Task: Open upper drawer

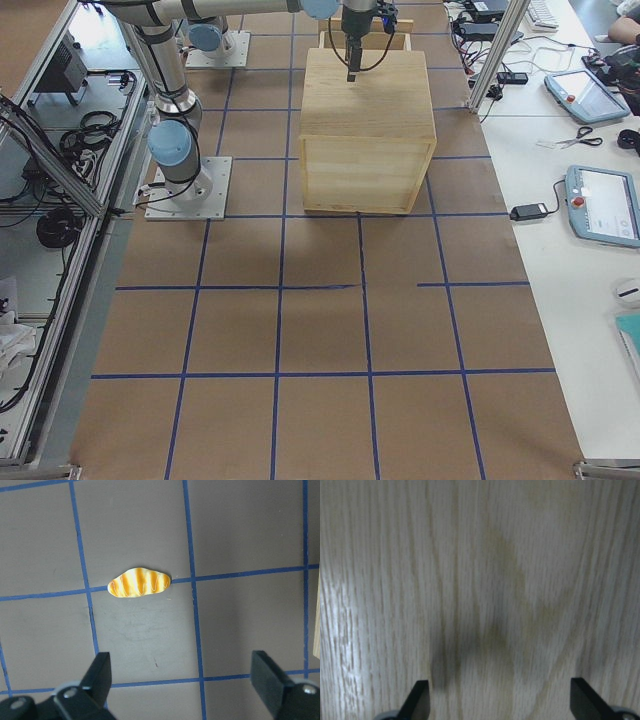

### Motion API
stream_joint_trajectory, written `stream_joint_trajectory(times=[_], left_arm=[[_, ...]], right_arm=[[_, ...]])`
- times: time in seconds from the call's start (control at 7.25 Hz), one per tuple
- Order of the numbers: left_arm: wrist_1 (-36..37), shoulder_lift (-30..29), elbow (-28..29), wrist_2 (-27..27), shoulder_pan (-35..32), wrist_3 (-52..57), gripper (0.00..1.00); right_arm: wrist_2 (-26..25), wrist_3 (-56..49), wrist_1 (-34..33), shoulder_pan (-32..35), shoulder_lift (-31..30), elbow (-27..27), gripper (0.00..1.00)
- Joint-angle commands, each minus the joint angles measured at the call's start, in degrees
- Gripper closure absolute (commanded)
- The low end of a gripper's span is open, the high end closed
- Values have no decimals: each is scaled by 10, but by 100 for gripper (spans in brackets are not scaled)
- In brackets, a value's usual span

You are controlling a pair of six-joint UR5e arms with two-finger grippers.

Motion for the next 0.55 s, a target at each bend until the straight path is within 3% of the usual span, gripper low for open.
stream_joint_trajectory(times=[0.0,0.41], left_arm=[[0,-1,0,-2,-1,-2,0],[0,2,0,-1,-1,3,0]], right_arm=[[0,0,0,-1,0,0,0],[0,-1,0,0,0,0,0]])
